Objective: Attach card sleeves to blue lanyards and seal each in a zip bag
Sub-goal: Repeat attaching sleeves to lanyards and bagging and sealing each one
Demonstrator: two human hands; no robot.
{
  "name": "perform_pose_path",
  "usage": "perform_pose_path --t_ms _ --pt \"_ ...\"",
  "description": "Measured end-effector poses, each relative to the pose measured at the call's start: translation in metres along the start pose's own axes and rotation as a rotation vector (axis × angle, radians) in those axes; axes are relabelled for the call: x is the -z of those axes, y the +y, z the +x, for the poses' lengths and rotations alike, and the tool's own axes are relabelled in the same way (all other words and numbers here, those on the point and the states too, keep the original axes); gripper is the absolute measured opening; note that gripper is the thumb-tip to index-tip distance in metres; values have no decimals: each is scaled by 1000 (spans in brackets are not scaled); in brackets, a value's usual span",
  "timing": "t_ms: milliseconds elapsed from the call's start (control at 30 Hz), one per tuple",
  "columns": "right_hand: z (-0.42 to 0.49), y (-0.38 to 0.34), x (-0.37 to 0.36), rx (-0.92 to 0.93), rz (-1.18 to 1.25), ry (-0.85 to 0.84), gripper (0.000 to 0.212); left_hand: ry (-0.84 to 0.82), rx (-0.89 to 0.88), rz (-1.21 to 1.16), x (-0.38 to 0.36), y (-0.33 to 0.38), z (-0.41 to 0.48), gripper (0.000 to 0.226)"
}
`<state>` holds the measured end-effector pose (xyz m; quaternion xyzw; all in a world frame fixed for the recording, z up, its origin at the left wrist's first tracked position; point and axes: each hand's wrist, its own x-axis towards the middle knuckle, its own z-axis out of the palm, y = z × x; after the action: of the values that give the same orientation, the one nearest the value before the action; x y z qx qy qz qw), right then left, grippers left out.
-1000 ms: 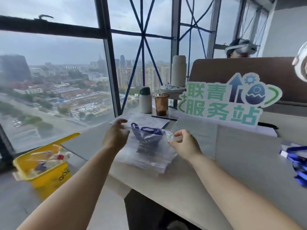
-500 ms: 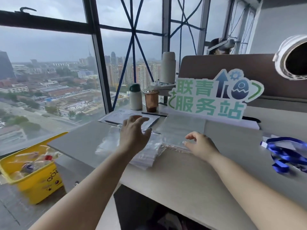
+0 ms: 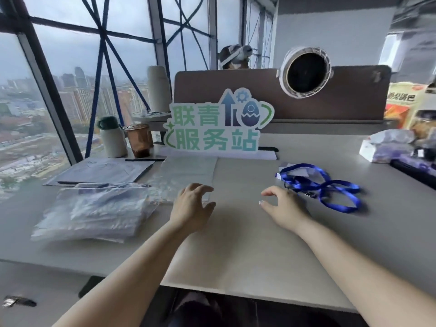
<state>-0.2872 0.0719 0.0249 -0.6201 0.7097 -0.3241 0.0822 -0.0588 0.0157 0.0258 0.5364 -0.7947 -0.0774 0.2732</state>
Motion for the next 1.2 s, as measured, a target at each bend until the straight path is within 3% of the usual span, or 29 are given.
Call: perform_pose_path --t_ms 233,367,567,900,1033,1200 --pt "-12 19 -5 55 -38 101 29 163 126 -65 -19 -9 -2 43" --pt "-13 19 -5 47 -42 61 31 90 214 64 -21 -14 0 44" --pt "-14 21 -6 46 -28 50 30 109 182 80 -24 -17 6 24" --pt "-12 21 -8 57 -19 52 25 108 150 109 -24 -15 9 17" --pt "-10 24 -7 46 44 32 22 218 90 -59 -23 -10 15 11" --pt "3 15 9 30 232 -8 22 295 -72 -455 -19 40 34 8"
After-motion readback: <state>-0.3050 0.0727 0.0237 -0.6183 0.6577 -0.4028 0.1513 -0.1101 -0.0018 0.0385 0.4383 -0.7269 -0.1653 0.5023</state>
